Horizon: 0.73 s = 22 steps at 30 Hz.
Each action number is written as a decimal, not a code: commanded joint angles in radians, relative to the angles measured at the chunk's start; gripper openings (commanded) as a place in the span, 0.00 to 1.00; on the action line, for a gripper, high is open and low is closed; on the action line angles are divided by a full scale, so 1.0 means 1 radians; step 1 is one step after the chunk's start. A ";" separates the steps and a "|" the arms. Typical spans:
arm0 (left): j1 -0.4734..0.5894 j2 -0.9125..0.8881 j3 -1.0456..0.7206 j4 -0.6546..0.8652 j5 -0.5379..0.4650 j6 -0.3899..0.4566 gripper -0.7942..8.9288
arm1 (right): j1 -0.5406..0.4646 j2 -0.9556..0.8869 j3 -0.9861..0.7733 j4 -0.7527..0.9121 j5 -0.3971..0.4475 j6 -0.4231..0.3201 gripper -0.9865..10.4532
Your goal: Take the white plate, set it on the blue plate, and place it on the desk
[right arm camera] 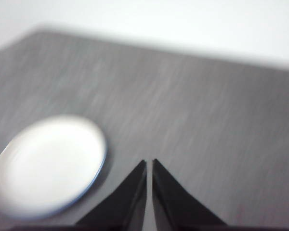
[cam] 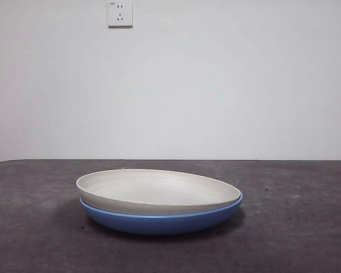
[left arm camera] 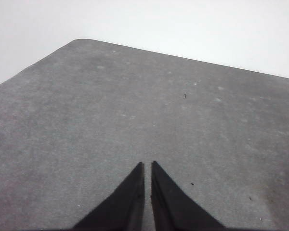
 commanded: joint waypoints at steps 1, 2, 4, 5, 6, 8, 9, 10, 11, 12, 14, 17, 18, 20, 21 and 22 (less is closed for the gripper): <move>0.002 -0.002 -0.021 -0.005 -0.002 0.001 0.11 | -0.056 -0.053 -0.177 0.275 0.016 -0.073 0.10; 0.002 -0.002 -0.021 -0.005 -0.002 0.001 0.11 | -0.079 -0.069 -0.236 0.339 0.015 -0.079 0.10; 0.002 -0.002 -0.021 -0.005 -0.002 0.001 0.11 | -0.133 -0.098 -0.363 0.465 0.014 -0.081 0.10; 0.002 -0.002 -0.021 -0.005 -0.002 0.001 0.11 | -0.155 -0.110 -0.416 0.514 0.014 -0.080 0.10; 0.002 -0.002 -0.021 -0.005 -0.001 0.001 0.11 | -0.181 -0.126 -0.481 0.573 0.014 -0.080 0.10; 0.002 -0.002 -0.021 -0.005 -0.002 0.001 0.11 | -0.212 -0.154 -0.568 0.645 0.014 -0.080 0.10; 0.002 -0.002 -0.021 -0.005 -0.001 0.001 0.11 | -0.231 -0.175 -0.619 0.679 0.014 -0.080 0.10; 0.002 -0.002 -0.021 -0.005 -0.001 0.001 0.11 | -0.243 -0.192 -0.652 0.698 0.014 -0.080 0.10; 0.002 -0.002 -0.021 -0.005 -0.001 0.001 0.11 | -0.256 -0.208 -0.682 0.712 0.015 -0.080 0.10; 0.002 -0.002 -0.021 -0.005 -0.001 0.001 0.11 | -0.269 -0.229 -0.714 0.711 0.014 -0.080 0.10; 0.002 -0.002 -0.021 -0.005 -0.002 0.001 0.11 | -0.288 -0.258 -0.755 0.711 0.015 -0.079 0.10; 0.002 -0.002 -0.021 -0.005 -0.001 0.001 0.11 | -0.312 -0.290 -0.801 0.711 0.015 -0.076 0.10; 0.002 -0.002 -0.021 -0.005 -0.002 0.001 0.11 | -0.317 -0.292 -0.813 0.713 0.016 -0.075 0.10; 0.002 -0.002 -0.021 -0.005 -0.001 0.001 0.11 | -0.322 -0.292 -0.827 0.710 0.018 -0.076 0.10; 0.002 -0.002 -0.021 -0.005 -0.001 0.001 0.11 | -0.324 -0.292 -0.834 0.706 0.023 -0.075 0.10; 0.002 -0.002 -0.021 -0.005 -0.001 0.001 0.11 | -0.324 -0.292 -0.835 0.694 0.027 -0.074 0.10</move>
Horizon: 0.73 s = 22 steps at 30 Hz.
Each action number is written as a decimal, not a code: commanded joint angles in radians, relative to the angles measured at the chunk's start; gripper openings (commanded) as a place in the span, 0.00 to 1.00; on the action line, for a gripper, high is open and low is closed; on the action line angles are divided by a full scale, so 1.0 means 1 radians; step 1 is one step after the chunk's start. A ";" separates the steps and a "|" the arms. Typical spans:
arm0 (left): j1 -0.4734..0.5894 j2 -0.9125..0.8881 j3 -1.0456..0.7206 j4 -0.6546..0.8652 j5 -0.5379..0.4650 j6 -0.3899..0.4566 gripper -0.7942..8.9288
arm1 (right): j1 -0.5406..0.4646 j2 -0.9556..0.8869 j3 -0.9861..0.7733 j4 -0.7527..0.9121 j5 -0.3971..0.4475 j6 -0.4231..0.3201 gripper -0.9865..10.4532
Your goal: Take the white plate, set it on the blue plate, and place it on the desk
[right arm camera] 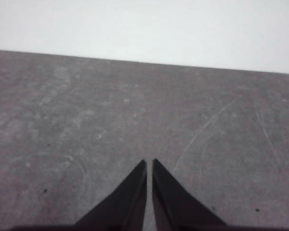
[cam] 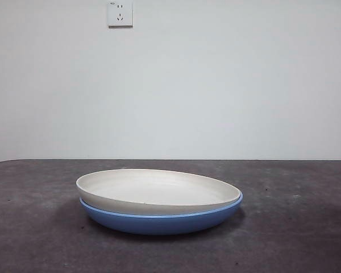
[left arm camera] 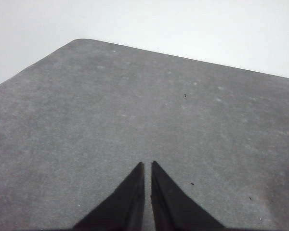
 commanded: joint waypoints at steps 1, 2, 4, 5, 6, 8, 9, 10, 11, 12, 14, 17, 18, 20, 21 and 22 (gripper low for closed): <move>0.002 -0.002 -0.021 -0.005 -0.001 0.001 0.11 | -0.003 -0.003 -0.008 -0.011 0.024 -0.005 0.10; 0.002 -0.002 -0.021 -0.005 -0.002 0.001 0.11 | -0.003 -0.003 -0.008 -0.023 0.038 -0.003 0.10; 0.002 -0.002 -0.021 -0.005 -0.001 0.001 0.11 | -0.002 -0.003 -0.008 -0.044 0.061 -0.003 0.10; 0.002 -0.002 -0.021 -0.005 -0.002 0.001 0.11 | -0.002 -0.003 -0.008 -0.056 0.073 -0.003 0.10; 0.002 -0.002 -0.021 -0.005 -0.001 0.001 0.11 | -0.002 -0.003 -0.008 -0.055 0.076 -0.003 0.10; 0.002 -0.002 -0.021 -0.005 -0.001 0.001 0.11 | -0.002 -0.003 -0.008 -0.055 0.077 -0.003 0.10; 0.002 -0.002 -0.021 -0.005 -0.002 0.001 0.11 | -0.002 -0.003 -0.008 -0.055 0.077 -0.003 0.10; 0.002 -0.002 -0.021 -0.005 -0.001 0.001 0.11 | -0.002 -0.003 -0.008 -0.055 0.076 -0.003 0.10; 0.002 -0.002 -0.021 -0.005 -0.001 0.001 0.11 | -0.002 -0.003 -0.008 -0.055 0.074 -0.003 0.10; 0.002 -0.002 -0.021 -0.005 -0.001 0.001 0.11 | -0.002 -0.003 -0.008 -0.055 0.075 -0.003 0.10; 0.002 -0.002 -0.021 -0.005 -0.001 0.001 0.11 | -0.002 -0.003 -0.008 -0.055 0.075 -0.003 0.10; 0.002 -0.002 -0.021 -0.005 -0.002 0.001 0.11 | -0.002 -0.003 -0.008 -0.046 0.075 -0.003 0.10; 0.002 -0.002 -0.021 -0.005 -0.002 0.001 0.11 | -0.002 -0.003 -0.008 -0.042 0.075 -0.003 0.10; 0.002 -0.002 -0.021 -0.005 -0.002 0.001 0.11 | -0.002 -0.003 -0.008 -0.033 0.075 -0.003 0.10; 0.002 -0.002 -0.021 -0.005 -0.002 0.001 0.11 | -0.002 -0.003 -0.008 -0.033 0.076 -0.003 0.10; 0.002 -0.002 -0.021 -0.005 -0.002 0.001 0.11 | -0.002 -0.003 -0.008 -0.033 0.076 -0.003 0.10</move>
